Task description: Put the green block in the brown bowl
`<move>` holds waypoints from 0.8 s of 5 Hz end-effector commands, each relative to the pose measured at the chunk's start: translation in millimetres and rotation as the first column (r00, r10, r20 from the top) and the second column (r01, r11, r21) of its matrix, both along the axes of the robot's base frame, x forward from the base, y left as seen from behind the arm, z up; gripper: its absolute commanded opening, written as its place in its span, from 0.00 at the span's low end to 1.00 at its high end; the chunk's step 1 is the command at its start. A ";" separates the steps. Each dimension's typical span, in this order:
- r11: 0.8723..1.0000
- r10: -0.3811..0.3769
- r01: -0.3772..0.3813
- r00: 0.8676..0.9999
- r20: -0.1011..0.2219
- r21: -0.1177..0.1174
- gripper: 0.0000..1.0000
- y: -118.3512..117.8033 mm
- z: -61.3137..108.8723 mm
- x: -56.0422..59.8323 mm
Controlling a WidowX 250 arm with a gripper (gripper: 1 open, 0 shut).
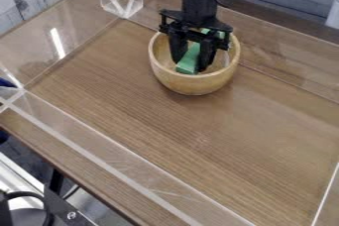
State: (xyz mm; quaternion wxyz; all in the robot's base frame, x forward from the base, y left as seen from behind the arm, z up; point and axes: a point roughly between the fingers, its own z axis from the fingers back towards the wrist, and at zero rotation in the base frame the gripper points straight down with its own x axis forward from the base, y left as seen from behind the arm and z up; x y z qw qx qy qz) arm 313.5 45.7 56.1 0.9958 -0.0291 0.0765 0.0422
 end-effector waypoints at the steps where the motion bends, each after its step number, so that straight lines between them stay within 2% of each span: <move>1: 1.000 0.006 -0.007 0.998 0.057 0.013 0.00 5.2 17.0 10.9; 4: 1.000 0.010 -0.010 0.999 0.046 0.011 0.00 5.8 18.2 10.3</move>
